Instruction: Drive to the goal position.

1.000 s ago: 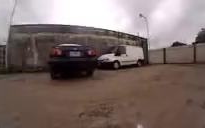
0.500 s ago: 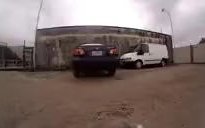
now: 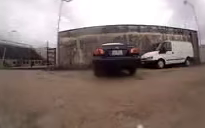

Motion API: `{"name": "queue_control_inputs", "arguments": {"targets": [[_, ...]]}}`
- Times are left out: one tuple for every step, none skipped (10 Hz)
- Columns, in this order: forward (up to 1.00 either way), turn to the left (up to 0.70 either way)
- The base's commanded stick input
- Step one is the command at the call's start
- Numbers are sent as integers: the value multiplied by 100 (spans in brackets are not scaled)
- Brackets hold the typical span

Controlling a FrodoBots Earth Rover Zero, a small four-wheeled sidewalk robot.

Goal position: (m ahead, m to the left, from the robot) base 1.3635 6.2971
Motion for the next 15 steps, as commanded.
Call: {"name": "queue_control_inputs", "arguments": {"targets": [[0, 0], [0, 0], [0, 0], [0, 0], [0, 0], [5, 0], [47, 0], [64, 0], [70, 0], [70, 0], [70, 0], [70, 0], [70, 0], [70, 0], [70, 0]]}}
